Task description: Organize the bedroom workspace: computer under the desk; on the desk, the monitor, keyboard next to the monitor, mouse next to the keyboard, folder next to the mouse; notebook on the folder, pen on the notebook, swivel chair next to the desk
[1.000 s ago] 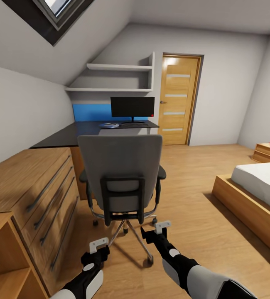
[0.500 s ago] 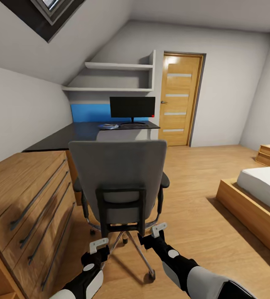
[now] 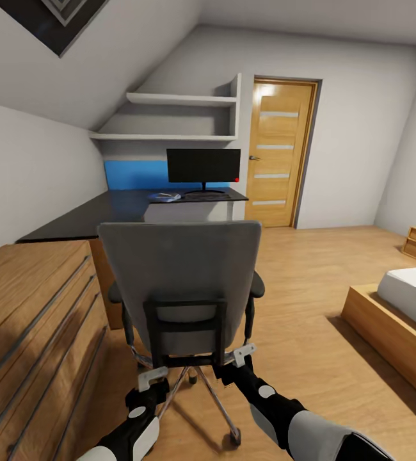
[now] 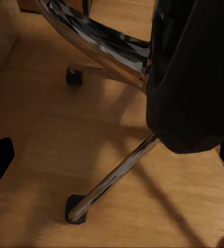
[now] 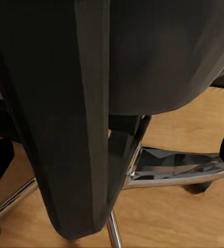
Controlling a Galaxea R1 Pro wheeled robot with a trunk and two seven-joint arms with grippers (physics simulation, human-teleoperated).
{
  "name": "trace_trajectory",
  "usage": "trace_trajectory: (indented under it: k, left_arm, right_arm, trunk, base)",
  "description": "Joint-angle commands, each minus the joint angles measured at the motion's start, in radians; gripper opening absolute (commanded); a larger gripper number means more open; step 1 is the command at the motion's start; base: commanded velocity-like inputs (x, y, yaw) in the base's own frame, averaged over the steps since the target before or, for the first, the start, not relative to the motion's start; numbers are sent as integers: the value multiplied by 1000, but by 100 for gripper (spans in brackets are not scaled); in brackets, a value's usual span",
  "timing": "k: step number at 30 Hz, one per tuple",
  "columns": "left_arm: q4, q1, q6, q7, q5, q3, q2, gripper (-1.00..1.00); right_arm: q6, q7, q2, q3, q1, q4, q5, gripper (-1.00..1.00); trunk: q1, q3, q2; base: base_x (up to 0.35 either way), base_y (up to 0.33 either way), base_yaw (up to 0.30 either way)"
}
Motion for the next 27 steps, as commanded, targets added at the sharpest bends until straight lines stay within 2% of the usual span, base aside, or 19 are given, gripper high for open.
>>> trace_trajectory:
  k: [1,27]
  left_arm:
    - [1,-1,-5,7,8,-3,1,100]
    - [1,-1,-7,8,8,-3,1,100]
  right_arm:
    - [-5,3,0,-12,-1,2,-16,100]
    - [-6,3,0,-12,-1,2,-15,100]
  trunk:
    - [0,-1,0]
    - [0,-1,0]
  base:
    - [320,-102,0]
    - [316,-164,0]
